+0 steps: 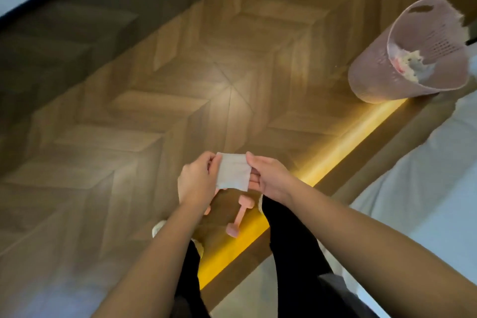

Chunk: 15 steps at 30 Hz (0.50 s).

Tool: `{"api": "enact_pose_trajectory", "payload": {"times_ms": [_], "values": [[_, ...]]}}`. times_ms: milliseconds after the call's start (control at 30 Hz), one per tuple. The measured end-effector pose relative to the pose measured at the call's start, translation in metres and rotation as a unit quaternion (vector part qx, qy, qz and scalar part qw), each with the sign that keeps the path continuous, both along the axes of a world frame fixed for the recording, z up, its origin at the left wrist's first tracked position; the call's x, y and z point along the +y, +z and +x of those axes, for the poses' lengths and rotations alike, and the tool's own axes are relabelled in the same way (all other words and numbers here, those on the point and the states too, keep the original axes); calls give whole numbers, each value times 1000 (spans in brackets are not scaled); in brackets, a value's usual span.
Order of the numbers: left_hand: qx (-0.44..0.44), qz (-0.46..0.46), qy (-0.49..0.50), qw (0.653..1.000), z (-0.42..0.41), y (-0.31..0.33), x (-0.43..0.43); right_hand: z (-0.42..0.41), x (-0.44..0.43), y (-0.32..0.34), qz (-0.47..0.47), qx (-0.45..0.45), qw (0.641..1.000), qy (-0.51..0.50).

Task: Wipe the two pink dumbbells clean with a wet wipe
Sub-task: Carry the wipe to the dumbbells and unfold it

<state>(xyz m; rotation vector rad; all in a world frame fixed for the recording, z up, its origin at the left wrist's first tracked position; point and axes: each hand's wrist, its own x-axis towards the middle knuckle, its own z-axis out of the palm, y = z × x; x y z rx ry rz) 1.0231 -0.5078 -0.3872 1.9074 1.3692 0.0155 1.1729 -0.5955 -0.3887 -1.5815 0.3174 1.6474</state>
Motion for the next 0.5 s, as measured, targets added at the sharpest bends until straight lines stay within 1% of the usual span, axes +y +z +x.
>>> {"api": "enact_pose_trajectory", "payload": {"times_ms": [133,200,233,300,367,433,500], "values": [[1,7,19,1000,-2,-95,-6,4,-1,-93,-8,20,1000,22],[3,11,24,1000,-7,-149,-6,1,0,-143,3,30,999,21],[1,8,32,999,-8,-165,-5,2,1,-158,8,20,999,28],[-13,14,52,998,-18,-218,-9,-9,6,-214,31,15,999,38],[-41,8,68,997,-17,-238,-4,-4,15,-231,38,3,998,58],[-76,36,91,992,-27,-265,-9,-10,24,-260,70,-15,993,97],[-103,53,132,984,-34,-285,-10,-13,35,-275,89,-26,987,131]]}}
